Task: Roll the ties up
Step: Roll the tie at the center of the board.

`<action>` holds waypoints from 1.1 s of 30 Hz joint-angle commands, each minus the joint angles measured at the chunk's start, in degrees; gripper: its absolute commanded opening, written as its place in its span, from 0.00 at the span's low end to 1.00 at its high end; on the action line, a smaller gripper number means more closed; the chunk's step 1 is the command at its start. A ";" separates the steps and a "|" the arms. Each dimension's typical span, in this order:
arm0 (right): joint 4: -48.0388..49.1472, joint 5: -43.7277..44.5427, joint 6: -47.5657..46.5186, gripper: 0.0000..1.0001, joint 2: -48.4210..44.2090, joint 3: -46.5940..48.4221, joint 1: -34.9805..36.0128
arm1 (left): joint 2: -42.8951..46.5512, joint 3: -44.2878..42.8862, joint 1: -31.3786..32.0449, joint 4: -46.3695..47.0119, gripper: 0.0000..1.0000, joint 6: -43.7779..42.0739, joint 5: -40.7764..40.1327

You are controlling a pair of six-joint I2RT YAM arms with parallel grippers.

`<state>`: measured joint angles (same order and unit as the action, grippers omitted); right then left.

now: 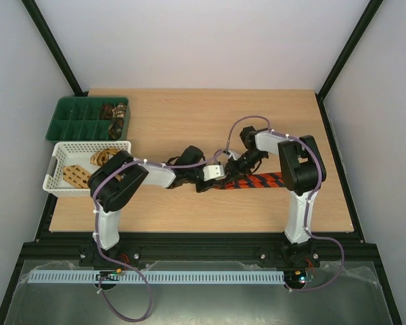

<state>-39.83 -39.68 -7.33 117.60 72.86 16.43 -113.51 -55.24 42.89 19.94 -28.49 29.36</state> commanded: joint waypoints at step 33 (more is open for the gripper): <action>3.40 1.98 2.30 0.01 -3.83 -7.90 0.44 | -1.16 -2.59 0.54 -17.66 0.48 -3.03 -6.40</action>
<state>-36.16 -48.38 -2.37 113.23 70.04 17.28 -111.87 -57.49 43.44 10.13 -32.88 24.99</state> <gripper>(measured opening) 0.030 0.404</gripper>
